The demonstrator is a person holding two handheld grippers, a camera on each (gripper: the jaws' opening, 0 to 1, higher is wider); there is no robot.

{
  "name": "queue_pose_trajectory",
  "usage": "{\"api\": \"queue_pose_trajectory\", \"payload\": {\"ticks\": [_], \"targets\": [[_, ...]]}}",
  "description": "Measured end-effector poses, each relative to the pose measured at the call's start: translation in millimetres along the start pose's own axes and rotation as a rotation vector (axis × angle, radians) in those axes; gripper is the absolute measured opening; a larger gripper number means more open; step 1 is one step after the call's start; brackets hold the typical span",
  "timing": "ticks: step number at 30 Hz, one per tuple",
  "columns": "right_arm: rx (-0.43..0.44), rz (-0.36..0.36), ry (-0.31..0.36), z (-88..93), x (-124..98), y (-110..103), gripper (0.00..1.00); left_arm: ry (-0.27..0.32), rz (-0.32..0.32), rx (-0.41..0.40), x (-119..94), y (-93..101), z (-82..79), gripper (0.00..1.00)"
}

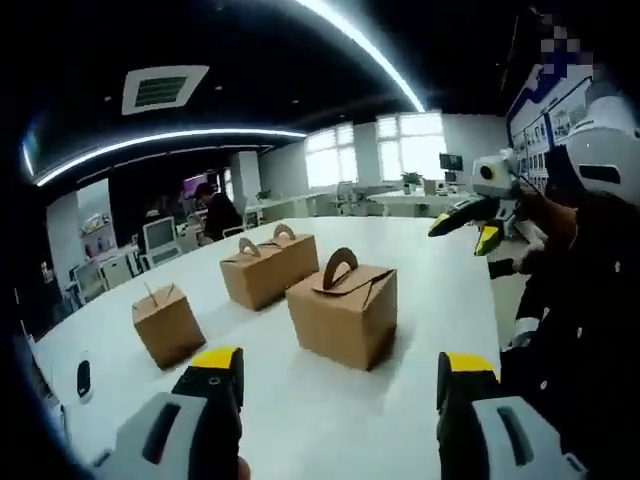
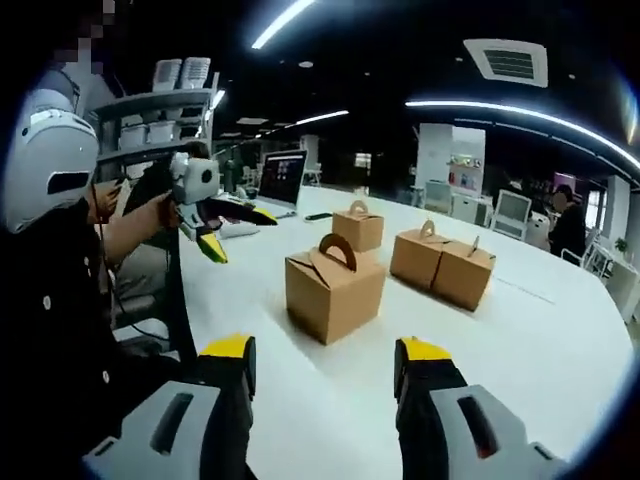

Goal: Pick up one paper box from the group, open the paper box, and remove the item inside

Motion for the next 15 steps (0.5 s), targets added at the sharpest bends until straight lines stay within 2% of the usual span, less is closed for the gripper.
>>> {"api": "queue_pose_trajectory", "payload": {"ticks": [3, 5, 8, 10, 14, 15], "targets": [[0.005, -0.002, 0.021, -2.7, 6.2, -0.8, 0.56, 0.044, 0.079, 0.017, 24.7, -14.7, -4.8, 0.81], [0.031, -0.007, 0.053, -6.0, 9.5, -1.9, 0.56, 0.048, 0.122, 0.03, 38.4, -22.9, -5.2, 0.82], [0.046, -0.007, 0.066, -8.7, 14.0, -3.7, 0.54, 0.06, 0.184, 0.023, 56.7, -31.2, -4.6, 0.85], [0.048, -0.01, 0.07, -9.2, 16.4, -5.4, 0.54, 0.078, 0.252, 0.009, 66.6, -31.2, -4.0, 0.89], [0.062, -0.013, 0.078, -9.8, 19.6, -7.5, 0.54, 0.096, 0.349, 0.022, 80.9, -30.3, -3.1, 0.91], [0.065, -0.013, 0.079, -9.9, 20.0, -7.7, 0.54, 0.089, 0.356, 0.028, 84.9, -31.4, -1.6, 0.91]]}}
Point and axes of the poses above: the point that each gripper's makers call its tool centre point, and the gripper's own axes: x roughly forward along the fingers, y roughly to its right, z roughly out of its underside, the point moved 9 cm from there along -x, roughly backward along the fingers, and after that the axes turned 4 degrees about x, right-handed, at the moved point
